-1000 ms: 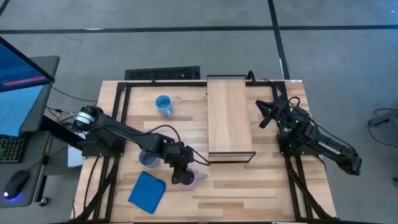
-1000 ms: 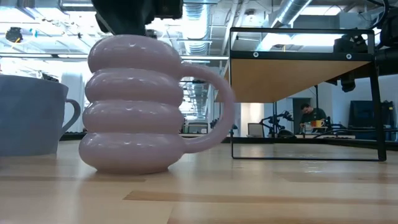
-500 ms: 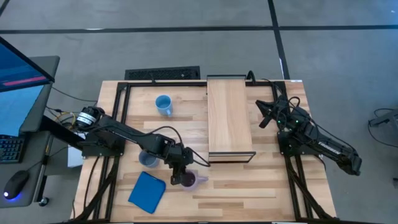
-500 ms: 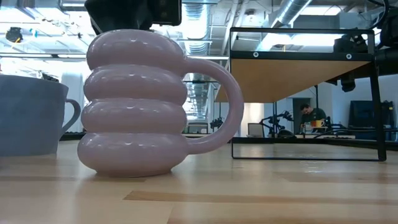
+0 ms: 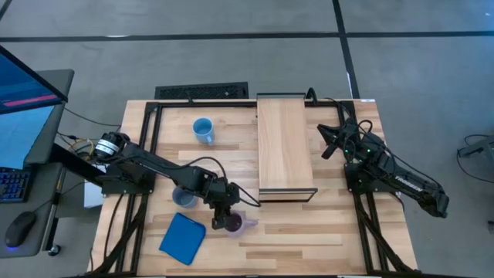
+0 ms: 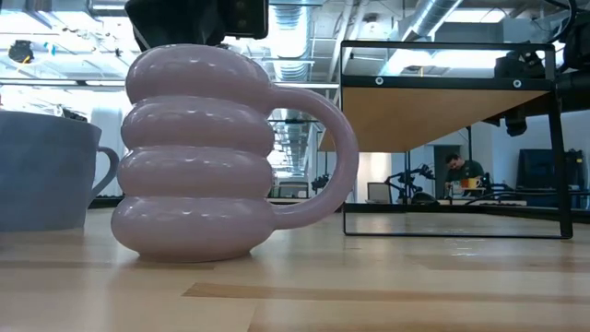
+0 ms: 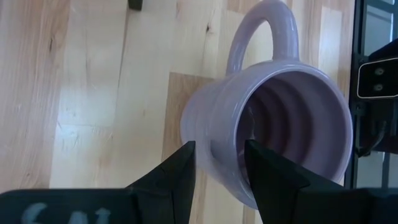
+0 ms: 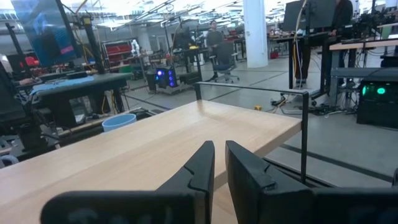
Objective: Stack small to large cups/mugs on shelf
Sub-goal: Put the violet mug on the shelf
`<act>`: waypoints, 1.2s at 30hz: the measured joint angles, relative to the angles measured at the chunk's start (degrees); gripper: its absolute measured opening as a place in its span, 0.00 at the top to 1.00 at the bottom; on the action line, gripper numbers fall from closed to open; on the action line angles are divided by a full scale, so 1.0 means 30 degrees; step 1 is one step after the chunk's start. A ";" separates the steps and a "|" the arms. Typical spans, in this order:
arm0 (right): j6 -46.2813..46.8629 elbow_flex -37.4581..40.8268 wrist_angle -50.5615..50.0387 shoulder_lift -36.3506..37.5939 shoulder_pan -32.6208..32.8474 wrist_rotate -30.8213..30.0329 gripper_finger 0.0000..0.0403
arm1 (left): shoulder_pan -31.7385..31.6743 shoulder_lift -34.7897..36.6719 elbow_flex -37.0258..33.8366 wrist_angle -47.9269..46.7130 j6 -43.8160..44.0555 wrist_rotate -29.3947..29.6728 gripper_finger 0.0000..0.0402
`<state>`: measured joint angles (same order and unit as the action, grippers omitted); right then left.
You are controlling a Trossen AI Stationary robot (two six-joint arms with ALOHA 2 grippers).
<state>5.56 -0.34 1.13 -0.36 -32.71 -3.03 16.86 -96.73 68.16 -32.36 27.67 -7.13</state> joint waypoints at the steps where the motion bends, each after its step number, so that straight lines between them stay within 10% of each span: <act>1: 0.0000 0.0000 0.0000 0.0000 0.0000 0.0000 0.84 | -0.0029 0.0000 0.0000 -0.0007 -0.0100 -0.0039 0.68; 13: 0.0000 0.0000 0.0000 0.0000 0.0000 0.0000 0.84 | -0.0302 -0.0074 0.0004 -0.0001 -0.1001 -0.0086 0.70; 23: -0.0007 0.0000 0.0044 0.0000 -0.0015 -0.0007 0.84 | -0.0716 -0.1294 -0.0007 0.1198 -0.1250 -0.1867 0.95; 36: -0.0007 0.0000 0.0000 0.0000 -0.0015 -0.0007 0.84 | -0.0950 -0.1246 -0.0015 0.1290 -0.1513 -0.1443 0.95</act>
<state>5.54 -0.34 1.13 -0.36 -32.75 -3.05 14.01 -100.47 68.12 -28.49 23.13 -11.46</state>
